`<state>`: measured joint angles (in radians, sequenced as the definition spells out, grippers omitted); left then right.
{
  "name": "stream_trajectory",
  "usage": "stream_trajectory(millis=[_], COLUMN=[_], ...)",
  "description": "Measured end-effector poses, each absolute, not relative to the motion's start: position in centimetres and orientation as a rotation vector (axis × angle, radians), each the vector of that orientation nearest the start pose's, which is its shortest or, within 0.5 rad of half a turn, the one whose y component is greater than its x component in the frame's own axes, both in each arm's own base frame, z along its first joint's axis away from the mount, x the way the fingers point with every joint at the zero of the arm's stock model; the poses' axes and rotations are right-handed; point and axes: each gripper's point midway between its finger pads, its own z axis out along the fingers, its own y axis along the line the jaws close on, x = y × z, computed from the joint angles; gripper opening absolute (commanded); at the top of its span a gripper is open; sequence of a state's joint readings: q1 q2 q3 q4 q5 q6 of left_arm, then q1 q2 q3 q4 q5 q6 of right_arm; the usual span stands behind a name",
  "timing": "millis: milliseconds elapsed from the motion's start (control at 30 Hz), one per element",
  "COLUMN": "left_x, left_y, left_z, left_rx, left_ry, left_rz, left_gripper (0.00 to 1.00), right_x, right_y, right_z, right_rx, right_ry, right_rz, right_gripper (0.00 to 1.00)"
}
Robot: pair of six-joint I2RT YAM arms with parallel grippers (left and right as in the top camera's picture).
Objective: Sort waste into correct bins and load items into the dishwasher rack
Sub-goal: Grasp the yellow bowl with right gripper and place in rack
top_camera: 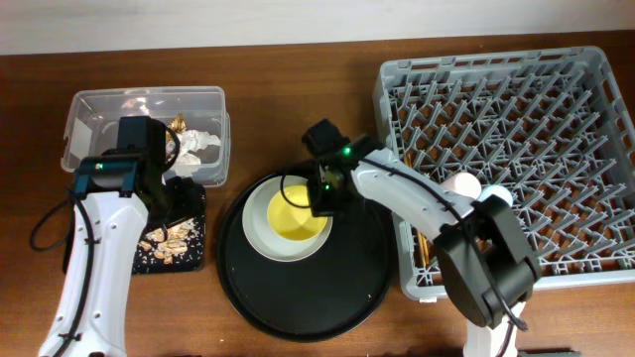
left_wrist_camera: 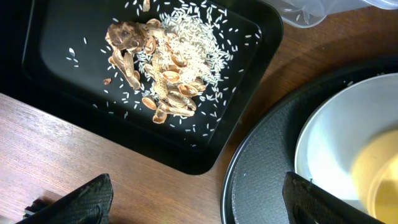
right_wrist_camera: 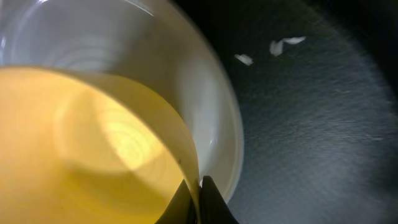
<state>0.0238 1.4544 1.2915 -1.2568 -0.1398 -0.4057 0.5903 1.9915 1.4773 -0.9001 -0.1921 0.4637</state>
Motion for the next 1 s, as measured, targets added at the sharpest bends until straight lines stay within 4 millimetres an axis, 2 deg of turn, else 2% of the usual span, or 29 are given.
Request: stream_trajectory(millis=[133, 167, 200, 233, 300, 400, 433, 467, 500, 567, 633, 667, 700, 800, 833, 967, 1000], left_x=[27.9, 27.9, 28.0, 28.0, 28.2, 28.4, 28.4, 28.4, 28.5, 28.6, 28.6, 28.6, 28.6, 28.7, 28.7, 28.8, 28.8], left_y=[3.1, 3.1, 3.1, 3.1, 3.1, 3.1, 3.1, 3.1, 3.1, 3.1, 3.1, 3.1, 3.1, 3.1, 3.1, 3.0, 3.0], left_z=[15.4, 15.4, 15.4, 15.4, 15.4, 15.5, 15.5, 15.5, 15.5, 15.5, 15.5, 15.5, 15.5, 15.5, 15.6, 15.6, 15.6], left_rx=[-0.646, -0.646, -0.646, -0.645, -0.645, -0.644, -0.644, -0.643, -0.643, -0.643, -0.643, -0.643, -0.643, -0.642, -0.642, -0.641, -0.641], left_ry=[2.884, 2.883, 2.881, 2.880, 2.873, 2.864, 2.864, 2.863, 2.859, 2.857, 2.855, 2.855, 2.855, 2.853, 2.850, 2.848, 2.848], left_rz=[0.159, 0.158, 0.158, 0.157, 0.155, 0.152, 0.152, 0.151, 0.150, 0.150, 0.149, 0.148, 0.148, 0.146, 0.145, 0.140, 0.139], left_gripper=[0.87, 0.87, 0.87, 0.87, 0.87, 0.87, 0.87, 0.87, 0.87, 0.87, 0.87, 0.87, 0.87, 0.87, 0.87, 0.87, 0.92], right_x=[36.5, 37.8, 39.2, 40.2, 42.0, 45.3, 46.2, 46.5, 47.0, 47.5, 48.1, 48.3, 48.8, 49.3, 49.3, 49.2, 49.1], right_y=[20.3, 18.3, 15.3, 12.4, 8.7, 1.1, -1.6, -3.4, -6.0, -8.9, -10.9, -11.4, -11.6, -11.4, -11.2, -9.3, -8.8], right_z=[13.7, 16.8, 21.0, 23.9, 26.5, 29.1, 29.5, 29.5, 29.1, 27.8, 25.4, 24.2, 22.2, 18.8, 18.2, 17.9, 17.8], right_rx=[-0.151, -0.123, -0.071, -0.007, 0.088, 0.279, 0.342, 0.380, 0.441, 0.492, 0.498, 0.495, 0.475, 0.418, 0.406, 0.342, 0.320], right_ry=[2.848, 2.750, 2.619, 2.518, 2.388, 2.187, 2.131, 2.105, 2.066, 2.039, 2.065, 2.080, 2.115, 2.181, 2.189, 2.201, 2.210], right_rz=[0.182, 0.132, 0.052, -0.024, -0.169, -0.477, -0.589, -0.671, -0.799, -0.952, -1.073, -1.108, -1.147, -1.206, -1.224, -1.243, -1.251], right_gripper=[0.04, 0.04, 0.04, 0.04, 0.04, 0.04, 0.04, 0.04, 0.04, 0.04, 0.04, 0.04, 0.04, 0.04, 0.04, 0.04, 0.04])
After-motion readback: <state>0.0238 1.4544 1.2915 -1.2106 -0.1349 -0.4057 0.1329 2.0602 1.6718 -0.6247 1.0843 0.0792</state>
